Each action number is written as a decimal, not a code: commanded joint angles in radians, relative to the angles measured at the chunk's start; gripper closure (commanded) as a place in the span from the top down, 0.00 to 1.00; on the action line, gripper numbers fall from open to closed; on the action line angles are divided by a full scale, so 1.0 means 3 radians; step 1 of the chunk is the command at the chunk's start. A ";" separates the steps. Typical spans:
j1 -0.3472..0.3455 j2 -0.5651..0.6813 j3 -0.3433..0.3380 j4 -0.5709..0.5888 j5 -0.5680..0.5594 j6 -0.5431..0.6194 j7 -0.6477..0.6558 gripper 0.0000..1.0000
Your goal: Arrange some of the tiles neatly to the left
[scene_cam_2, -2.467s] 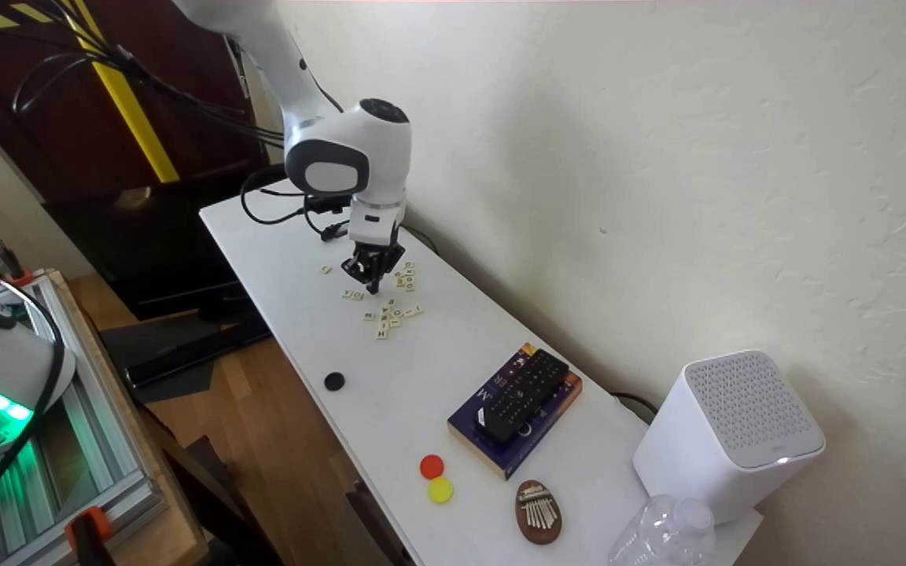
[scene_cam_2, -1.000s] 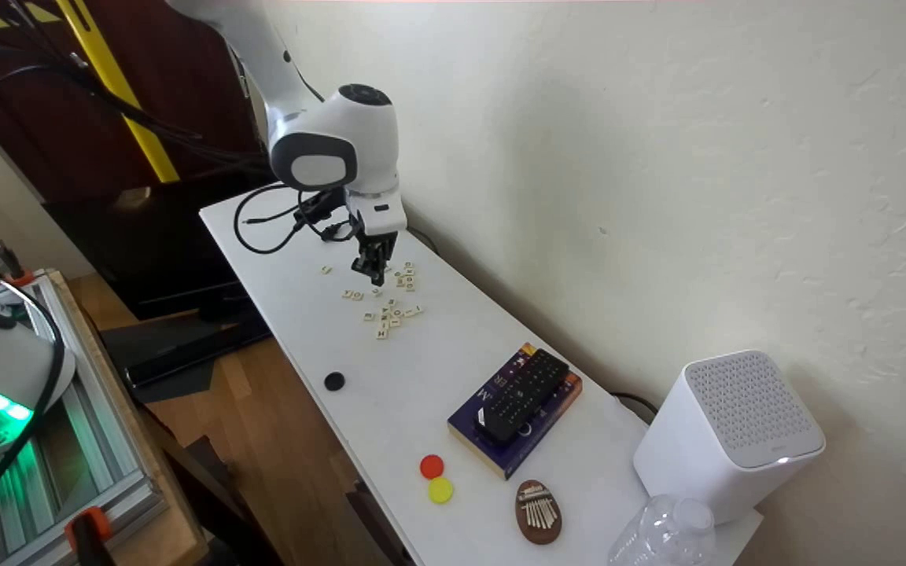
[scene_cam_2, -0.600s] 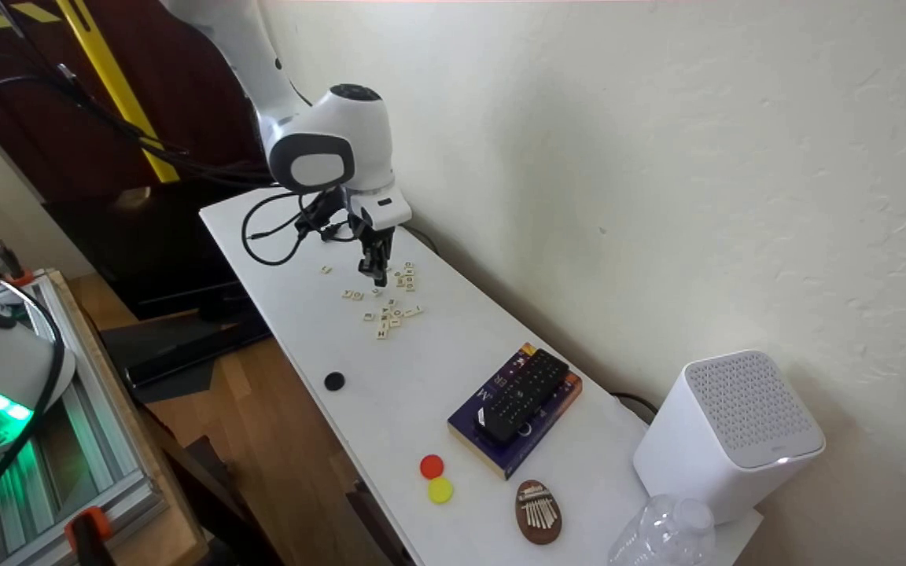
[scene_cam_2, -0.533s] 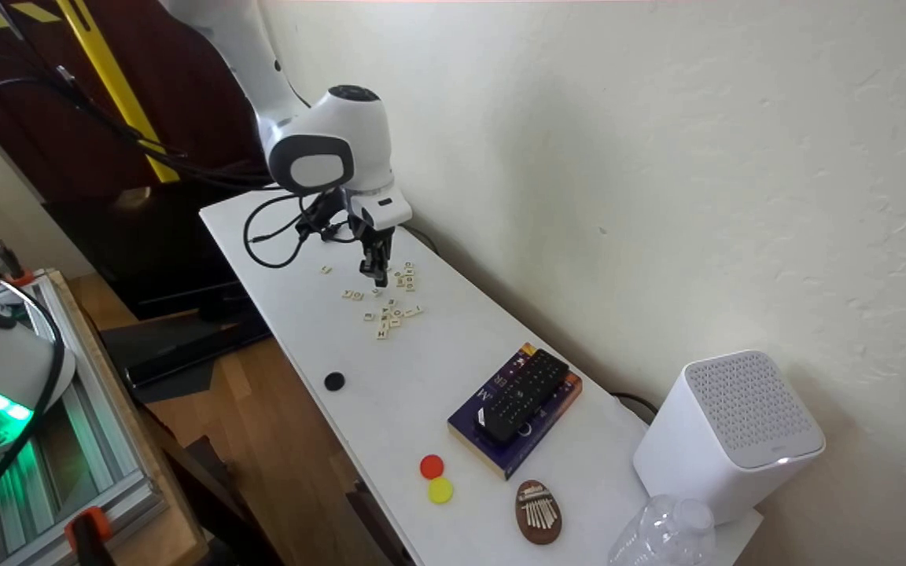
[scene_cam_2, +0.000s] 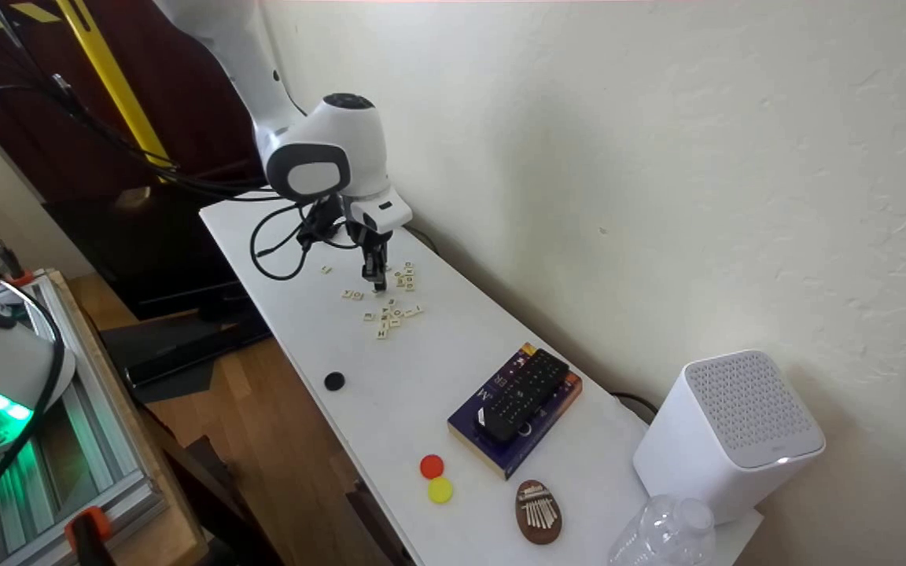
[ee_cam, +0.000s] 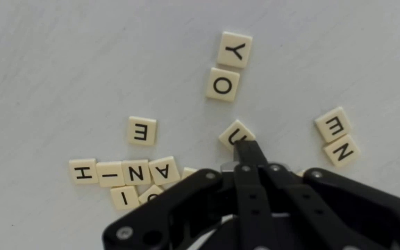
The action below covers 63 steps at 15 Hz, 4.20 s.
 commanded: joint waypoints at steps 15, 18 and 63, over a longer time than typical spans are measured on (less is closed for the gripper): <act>0.0069 0.0054 -0.0080 -0.0009 0.0171 -0.0165 0.0324 0.00; 0.0062 0.0039 -0.0083 -0.0008 0.0239 -0.0267 0.0542 0.00; -0.0257 0.0032 0.0045 0.0152 0.0451 -0.0715 0.2254 0.00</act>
